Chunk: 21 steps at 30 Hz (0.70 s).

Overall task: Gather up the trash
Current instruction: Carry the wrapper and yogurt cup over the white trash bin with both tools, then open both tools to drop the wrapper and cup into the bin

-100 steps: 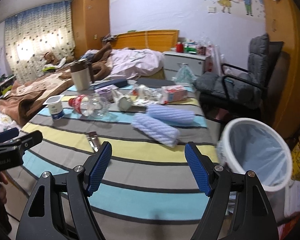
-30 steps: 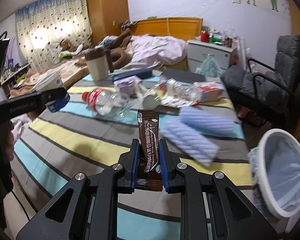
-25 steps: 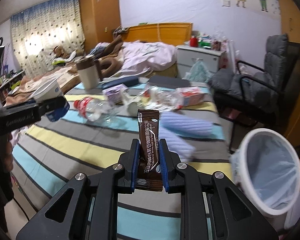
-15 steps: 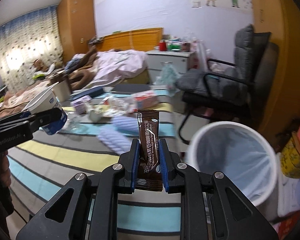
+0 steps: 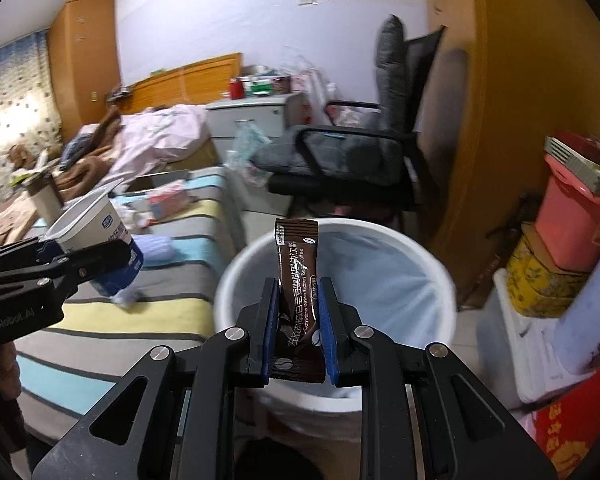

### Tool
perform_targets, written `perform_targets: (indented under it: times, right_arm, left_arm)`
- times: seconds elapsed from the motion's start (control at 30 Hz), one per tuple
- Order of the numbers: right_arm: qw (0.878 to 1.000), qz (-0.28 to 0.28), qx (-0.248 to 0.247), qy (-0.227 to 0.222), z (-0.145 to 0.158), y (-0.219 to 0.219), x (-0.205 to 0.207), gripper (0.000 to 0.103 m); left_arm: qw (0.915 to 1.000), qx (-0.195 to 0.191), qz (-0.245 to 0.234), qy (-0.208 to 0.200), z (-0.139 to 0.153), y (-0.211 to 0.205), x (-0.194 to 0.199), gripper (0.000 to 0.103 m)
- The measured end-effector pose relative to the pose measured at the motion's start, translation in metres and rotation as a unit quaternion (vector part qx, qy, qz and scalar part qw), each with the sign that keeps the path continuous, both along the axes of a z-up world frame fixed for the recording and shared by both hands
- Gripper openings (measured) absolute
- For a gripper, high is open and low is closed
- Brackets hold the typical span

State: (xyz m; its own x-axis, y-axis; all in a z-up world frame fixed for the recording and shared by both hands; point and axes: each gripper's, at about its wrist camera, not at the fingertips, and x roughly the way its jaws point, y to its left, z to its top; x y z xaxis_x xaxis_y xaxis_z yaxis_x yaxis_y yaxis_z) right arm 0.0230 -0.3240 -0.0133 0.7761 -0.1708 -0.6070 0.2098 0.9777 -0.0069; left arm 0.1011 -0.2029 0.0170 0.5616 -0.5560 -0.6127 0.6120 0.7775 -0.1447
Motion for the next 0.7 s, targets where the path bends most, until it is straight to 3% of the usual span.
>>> perform_targets:
  times: [0.3,0.57,0.63,0.7]
  right_arm:
    - [0.999,-0.034,0.014,0.033,-0.018,-0.039,0.006,0.022]
    - [0.997,-0.042,0.025,0.055,-0.031,-0.055,0.013,0.022]
    - [0.997,-0.042,0.025,0.057,-0.032,-0.056,0.014,0.023]
    - [0.997,-0.042,0.023,0.060,-0.033,-0.056,0.014,0.023]
  left_arm:
    - [0.9991,0.030,-0.024,0.020,-0.023,-0.055,0.002,0.051]
    - [0.9984,0.045,-0.020,0.029,-0.033,-0.069,0.007,0.052]
    - [0.9983,0.048,-0.016,0.027,-0.034,-0.070,0.009,0.063]
    - [0.9986,0.043,-0.014,0.028,-0.033,-0.068,0.010,0.067]
